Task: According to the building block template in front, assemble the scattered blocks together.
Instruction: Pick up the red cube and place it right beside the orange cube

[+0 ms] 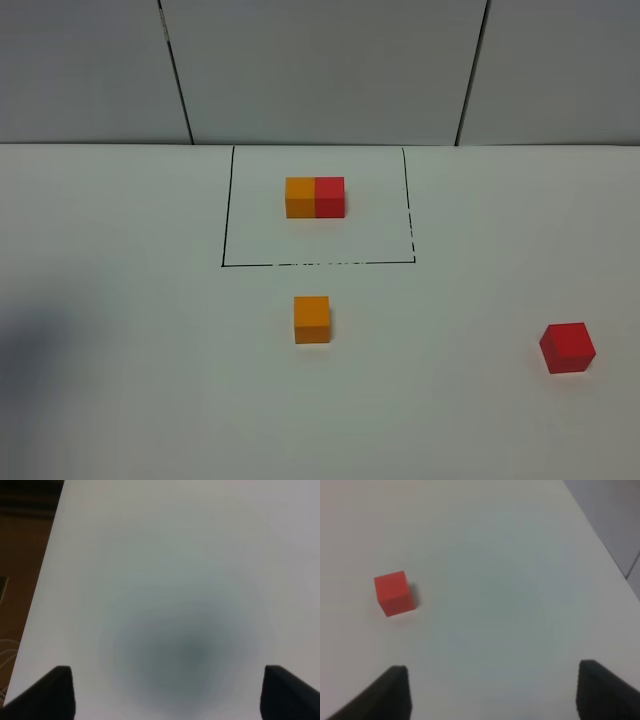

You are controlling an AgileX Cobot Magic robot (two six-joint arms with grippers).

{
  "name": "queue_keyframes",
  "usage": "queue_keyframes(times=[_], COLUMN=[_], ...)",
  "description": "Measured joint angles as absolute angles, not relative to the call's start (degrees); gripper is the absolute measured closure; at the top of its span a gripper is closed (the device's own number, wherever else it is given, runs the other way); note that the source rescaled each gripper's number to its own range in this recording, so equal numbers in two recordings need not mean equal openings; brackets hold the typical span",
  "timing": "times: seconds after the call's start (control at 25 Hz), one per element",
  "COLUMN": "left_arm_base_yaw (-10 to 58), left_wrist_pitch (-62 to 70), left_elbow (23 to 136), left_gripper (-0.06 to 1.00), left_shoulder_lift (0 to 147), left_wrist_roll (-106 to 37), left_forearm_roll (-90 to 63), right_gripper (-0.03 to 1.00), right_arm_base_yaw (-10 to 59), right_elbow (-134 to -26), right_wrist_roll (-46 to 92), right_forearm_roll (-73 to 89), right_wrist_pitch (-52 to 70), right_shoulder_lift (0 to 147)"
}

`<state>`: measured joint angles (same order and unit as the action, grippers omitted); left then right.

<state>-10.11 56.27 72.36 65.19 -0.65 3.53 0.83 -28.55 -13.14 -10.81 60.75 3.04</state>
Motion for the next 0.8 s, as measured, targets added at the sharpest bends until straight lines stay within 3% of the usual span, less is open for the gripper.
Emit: queue_keyframes(times=[0.4,0.8], left_arm_base_yaw=[-3.92,-3.21], left_wrist_pitch=[59.06,60.13], left_elbow=[54.69,43.39], left_gripper=[-0.01,-0.01], left_shoulder_lift=[34.32,16.63], left_wrist_roll=[0.00,0.00], left_forearm_roll=[2.85,-1.49], right_gripper=[0.54,0.54], right_arm_base_yaw=[0.83,0.83], right_elbow=[-28.55,-28.55], right_wrist_roll=[-13.14,-13.14], right_forearm_roll=[-10.81,-10.81], right_wrist_pitch=[60.75,60.75], right_shoulder_lift=[3.04,3.04])
